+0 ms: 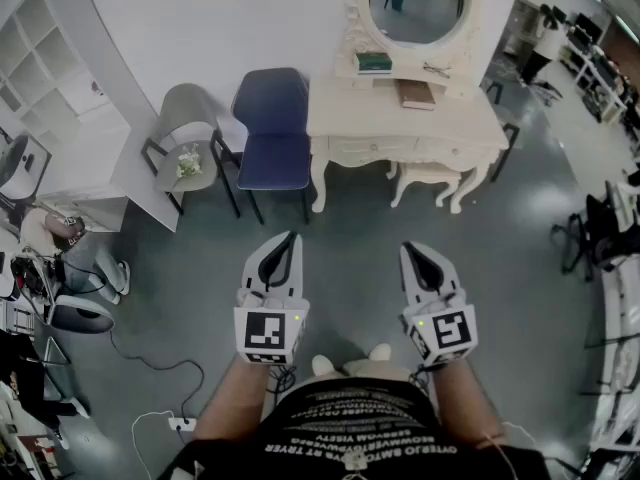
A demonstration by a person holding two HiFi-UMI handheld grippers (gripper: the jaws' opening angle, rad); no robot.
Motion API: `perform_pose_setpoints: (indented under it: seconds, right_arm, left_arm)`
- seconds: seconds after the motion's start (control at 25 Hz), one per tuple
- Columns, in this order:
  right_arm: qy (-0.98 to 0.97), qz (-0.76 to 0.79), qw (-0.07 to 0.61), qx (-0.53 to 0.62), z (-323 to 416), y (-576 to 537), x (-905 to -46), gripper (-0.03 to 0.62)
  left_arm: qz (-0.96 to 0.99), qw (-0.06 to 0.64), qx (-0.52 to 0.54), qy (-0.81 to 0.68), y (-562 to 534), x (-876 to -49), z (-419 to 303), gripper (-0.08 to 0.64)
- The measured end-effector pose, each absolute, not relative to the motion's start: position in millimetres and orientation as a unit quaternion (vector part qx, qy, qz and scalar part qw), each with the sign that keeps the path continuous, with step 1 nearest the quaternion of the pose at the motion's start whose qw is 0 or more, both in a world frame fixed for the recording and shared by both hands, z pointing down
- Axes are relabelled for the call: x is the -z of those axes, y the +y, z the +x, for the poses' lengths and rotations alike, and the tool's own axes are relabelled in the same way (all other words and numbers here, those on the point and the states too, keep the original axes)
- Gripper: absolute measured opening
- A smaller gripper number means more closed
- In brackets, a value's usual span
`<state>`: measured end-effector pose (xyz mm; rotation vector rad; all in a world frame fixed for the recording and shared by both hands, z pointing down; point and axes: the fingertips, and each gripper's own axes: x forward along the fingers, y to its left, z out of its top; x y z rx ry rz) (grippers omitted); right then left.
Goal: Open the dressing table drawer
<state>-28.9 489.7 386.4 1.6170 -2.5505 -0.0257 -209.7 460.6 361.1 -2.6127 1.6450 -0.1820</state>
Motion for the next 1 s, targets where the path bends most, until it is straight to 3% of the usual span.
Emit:
perform_pose_setpoints:
  seconds: [1.0]
  right_arm:
    - [-0.831, 0.552, 0.072, 0.004, -25.1, 489.7, -397.4, 0.002]
  left_arm:
    - [-0.839, 0.051, 0.094, 0.533, 463.5, -376.3, -229.1, 0.003]
